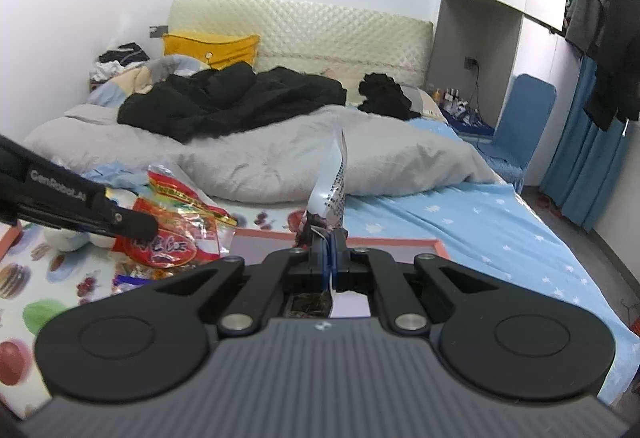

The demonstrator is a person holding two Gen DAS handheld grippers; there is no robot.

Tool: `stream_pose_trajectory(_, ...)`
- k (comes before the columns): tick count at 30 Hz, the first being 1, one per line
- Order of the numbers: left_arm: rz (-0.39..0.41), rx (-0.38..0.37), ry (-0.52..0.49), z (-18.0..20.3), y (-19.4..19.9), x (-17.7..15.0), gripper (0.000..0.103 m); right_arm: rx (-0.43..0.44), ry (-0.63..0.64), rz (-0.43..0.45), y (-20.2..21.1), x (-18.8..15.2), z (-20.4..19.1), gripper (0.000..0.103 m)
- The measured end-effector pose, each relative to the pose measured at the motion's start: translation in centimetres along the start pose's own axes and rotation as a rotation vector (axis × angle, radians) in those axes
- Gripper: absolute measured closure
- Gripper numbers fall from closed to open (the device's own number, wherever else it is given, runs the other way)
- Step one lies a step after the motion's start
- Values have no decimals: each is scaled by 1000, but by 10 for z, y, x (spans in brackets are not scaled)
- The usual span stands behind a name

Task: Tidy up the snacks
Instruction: 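Carry the red packet with left tool while right tool carries the white bag over the pink box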

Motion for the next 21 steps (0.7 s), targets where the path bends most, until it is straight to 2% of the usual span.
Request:
stream_pose_trajectory(14, -168, 33, -100, 43, -99, -15, 83, 27, -123, -199, -56, -59, 45, 98)
stream_pose_trajectory(21, -270, 57, -93, 48, -148, -30, 83, 54, -156, -312, -85, -91, 59, 97)
Point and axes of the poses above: each gripper's, at about its wrist camera, not at the fingertips, and y roughly against the way its jaws point, z to its right, x to its top, the point moved 5 cm from there along -y, roughly the way its jaws point, and after that the axes turned 4 degrees about x, right-handed, at the moved point
